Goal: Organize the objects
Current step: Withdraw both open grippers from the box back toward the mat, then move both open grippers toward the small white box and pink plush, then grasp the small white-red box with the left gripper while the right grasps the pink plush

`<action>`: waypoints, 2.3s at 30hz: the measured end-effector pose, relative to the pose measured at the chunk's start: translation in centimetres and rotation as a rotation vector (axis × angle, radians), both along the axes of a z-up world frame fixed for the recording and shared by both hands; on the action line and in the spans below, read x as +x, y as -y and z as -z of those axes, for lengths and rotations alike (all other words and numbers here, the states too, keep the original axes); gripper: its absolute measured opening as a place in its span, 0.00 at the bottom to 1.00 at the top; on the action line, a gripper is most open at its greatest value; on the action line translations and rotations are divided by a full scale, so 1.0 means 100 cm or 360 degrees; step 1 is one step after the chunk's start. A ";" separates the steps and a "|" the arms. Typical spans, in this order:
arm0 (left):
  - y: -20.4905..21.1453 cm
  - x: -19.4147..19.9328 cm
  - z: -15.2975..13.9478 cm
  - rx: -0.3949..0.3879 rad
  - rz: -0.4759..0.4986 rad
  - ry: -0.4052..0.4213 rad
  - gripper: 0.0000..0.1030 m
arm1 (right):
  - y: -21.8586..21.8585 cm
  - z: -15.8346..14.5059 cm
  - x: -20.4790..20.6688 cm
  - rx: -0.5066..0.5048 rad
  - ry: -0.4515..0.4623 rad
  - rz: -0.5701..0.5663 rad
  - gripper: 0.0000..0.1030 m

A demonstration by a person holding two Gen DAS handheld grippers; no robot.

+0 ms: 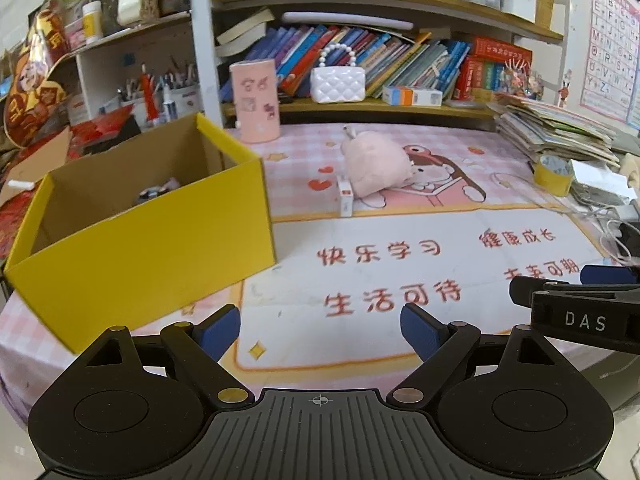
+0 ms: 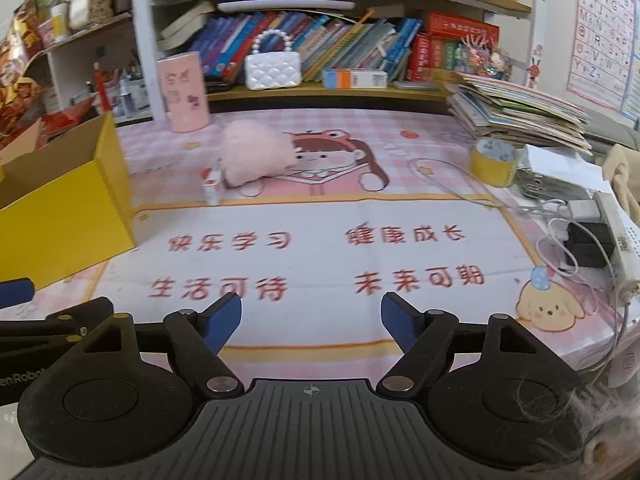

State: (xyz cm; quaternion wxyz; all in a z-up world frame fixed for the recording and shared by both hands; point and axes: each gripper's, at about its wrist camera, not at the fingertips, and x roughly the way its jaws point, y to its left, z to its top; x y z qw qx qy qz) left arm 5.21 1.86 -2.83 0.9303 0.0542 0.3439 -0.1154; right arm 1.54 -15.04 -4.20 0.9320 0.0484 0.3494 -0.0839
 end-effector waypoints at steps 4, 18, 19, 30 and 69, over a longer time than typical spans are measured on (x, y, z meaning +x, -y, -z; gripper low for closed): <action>0.010 0.014 -0.001 -0.0008 -0.0010 -0.0008 0.87 | 0.011 -0.001 0.014 -0.0008 0.0001 -0.0006 0.73; 0.043 0.055 0.002 -0.0024 -0.0074 -0.0040 0.87 | 0.045 0.000 0.062 -0.0002 -0.0024 -0.0099 0.74; 0.046 0.058 0.003 -0.0026 -0.0082 -0.0042 0.87 | 0.047 0.000 0.066 -0.0001 -0.0027 -0.0108 0.74; 0.066 0.087 0.006 -0.0014 -0.0171 -0.0027 0.87 | 0.069 0.004 0.107 0.0014 -0.0029 -0.0221 0.74; 0.088 0.193 0.058 -0.0026 -0.0349 -0.0195 0.13 | 0.060 0.036 0.313 0.0580 -0.0240 -0.0792 0.92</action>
